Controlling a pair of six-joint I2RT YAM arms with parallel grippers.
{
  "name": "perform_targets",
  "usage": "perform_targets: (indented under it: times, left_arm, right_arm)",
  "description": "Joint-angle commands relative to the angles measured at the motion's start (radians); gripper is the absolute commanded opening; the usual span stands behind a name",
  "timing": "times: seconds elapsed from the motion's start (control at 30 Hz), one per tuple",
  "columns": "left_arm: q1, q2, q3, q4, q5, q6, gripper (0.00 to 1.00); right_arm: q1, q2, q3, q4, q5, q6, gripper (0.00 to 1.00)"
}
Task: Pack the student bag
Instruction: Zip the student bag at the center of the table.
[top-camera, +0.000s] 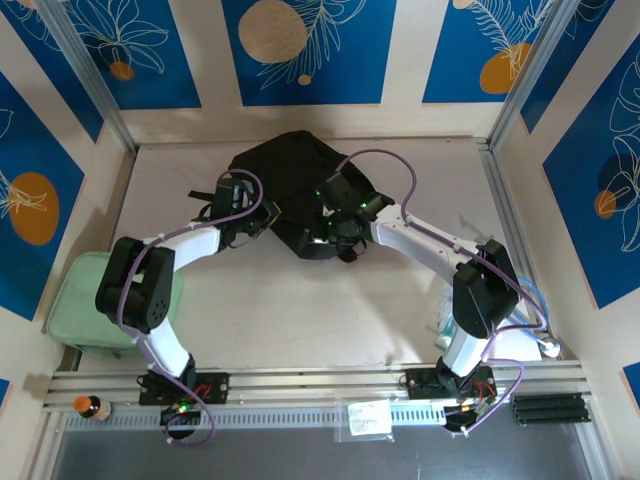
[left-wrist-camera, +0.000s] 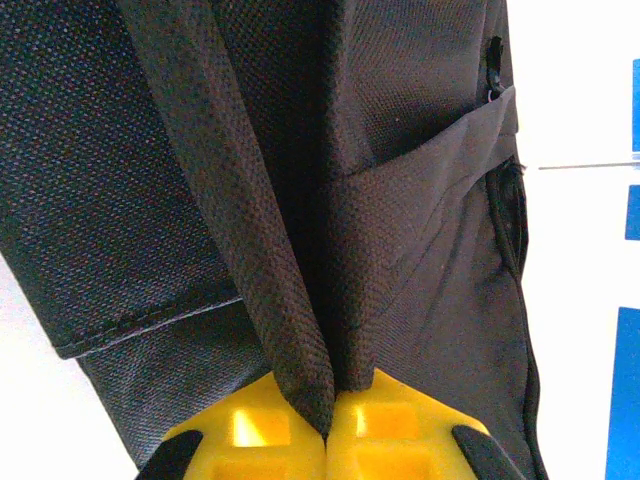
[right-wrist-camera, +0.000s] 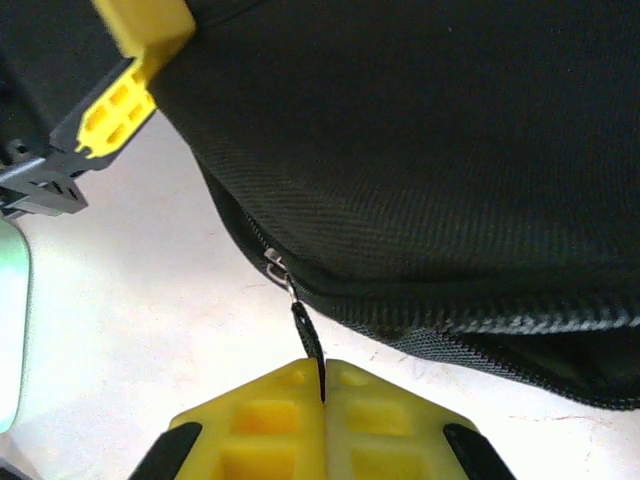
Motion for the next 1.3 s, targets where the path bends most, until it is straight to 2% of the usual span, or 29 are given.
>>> perform_targets:
  times: [0.0, 0.23, 0.43, 0.63, 0.7, 0.8, 1.0, 1.1, 1.13, 1.27]
  left_arm:
    - [0.031, 0.037, 0.033, -0.027, -0.106, 0.046, 0.0]
    - [0.053, 0.039, 0.029, -0.062, -0.143, 0.082, 0.0]
    - [0.054, 0.041, 0.034, -0.03, -0.097, 0.104, 0.0]
    - [0.071, 0.018, 0.05, -0.115, -0.143, 0.172, 0.0]
    - [0.078, 0.022, 0.052, -0.118, -0.139, 0.175, 0.0]
    - [0.084, 0.034, 0.061, -0.115, -0.126, 0.179, 0.0]
    - [0.087, 0.065, 0.109, -0.133, -0.073, 0.212, 0.01]
    - [0.096, 0.037, 0.112, -0.171, -0.088, 0.238, 0.32]
    - [0.102, 0.02, 0.104, -0.185, -0.092, 0.25, 0.38]
    - [0.121, -0.09, 0.052, -0.277, -0.11, 0.276, 0.53]
  right_arm:
    - [-0.018, -0.073, -0.04, -0.086, 0.038, 0.05, 0.0]
    - [-0.069, -0.128, -0.105, -0.084, 0.079, 0.076, 0.0]
    - [-0.07, -0.105, -0.084, -0.068, 0.042, 0.053, 0.0]
    - [-0.087, -0.138, -0.116, -0.097, 0.168, 0.095, 0.0]
    - [-0.108, -0.163, -0.151, -0.084, 0.17, 0.098, 0.0]
    - [-0.139, -0.178, -0.184, -0.07, 0.139, 0.096, 0.0]
    - [-0.133, -0.149, -0.196, 0.048, -0.065, 0.022, 0.0]
    - [-0.113, -0.111, -0.174, 0.107, -0.175, -0.022, 0.0]
    - [-0.101, -0.092, -0.152, 0.112, -0.199, -0.037, 0.0]
    - [-0.04, -0.002, -0.034, 0.121, -0.263, -0.104, 0.0]
